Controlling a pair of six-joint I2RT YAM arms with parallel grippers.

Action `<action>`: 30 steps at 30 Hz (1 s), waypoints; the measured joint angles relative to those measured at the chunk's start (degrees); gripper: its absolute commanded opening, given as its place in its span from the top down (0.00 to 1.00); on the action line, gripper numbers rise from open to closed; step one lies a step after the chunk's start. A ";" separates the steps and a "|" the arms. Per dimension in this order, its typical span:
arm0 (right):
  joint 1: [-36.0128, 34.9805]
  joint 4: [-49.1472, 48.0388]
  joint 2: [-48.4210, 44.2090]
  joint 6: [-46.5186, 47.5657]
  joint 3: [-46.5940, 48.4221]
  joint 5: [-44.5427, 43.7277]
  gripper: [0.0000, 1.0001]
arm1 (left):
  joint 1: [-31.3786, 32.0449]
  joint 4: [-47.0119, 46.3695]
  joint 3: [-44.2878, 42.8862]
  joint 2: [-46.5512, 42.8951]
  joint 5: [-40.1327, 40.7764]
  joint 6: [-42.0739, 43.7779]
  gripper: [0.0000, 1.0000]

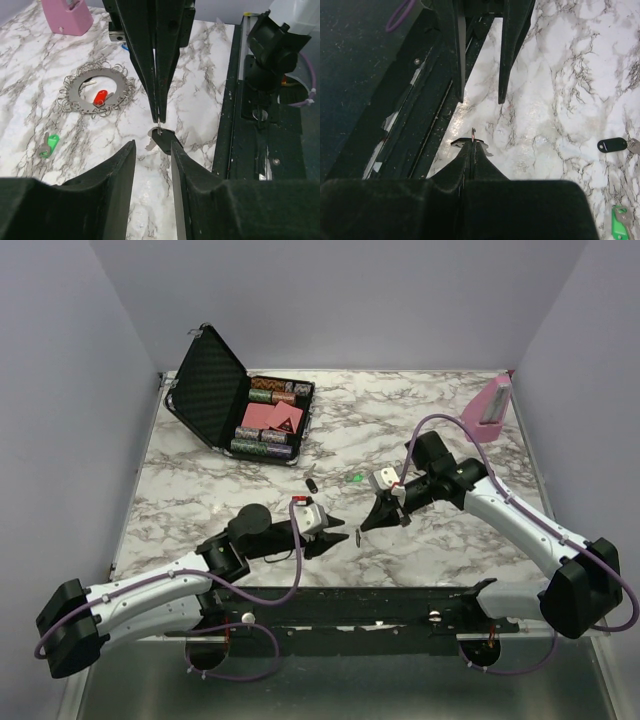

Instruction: Put the keys on the keyring

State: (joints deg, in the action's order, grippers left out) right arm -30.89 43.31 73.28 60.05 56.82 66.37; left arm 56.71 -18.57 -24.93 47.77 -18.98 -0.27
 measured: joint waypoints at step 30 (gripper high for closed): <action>0.61 0.04 0.04 -0.46 -0.24 0.85 0.99 | 1.66 -9.81 0.48 9.77 2.43 0.87 0.75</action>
State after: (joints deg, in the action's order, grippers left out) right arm -30.28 43.35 73.32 59.59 56.58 67.22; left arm 58.37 -28.38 -24.45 57.54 -16.56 0.60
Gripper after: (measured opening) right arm 0.009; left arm 0.254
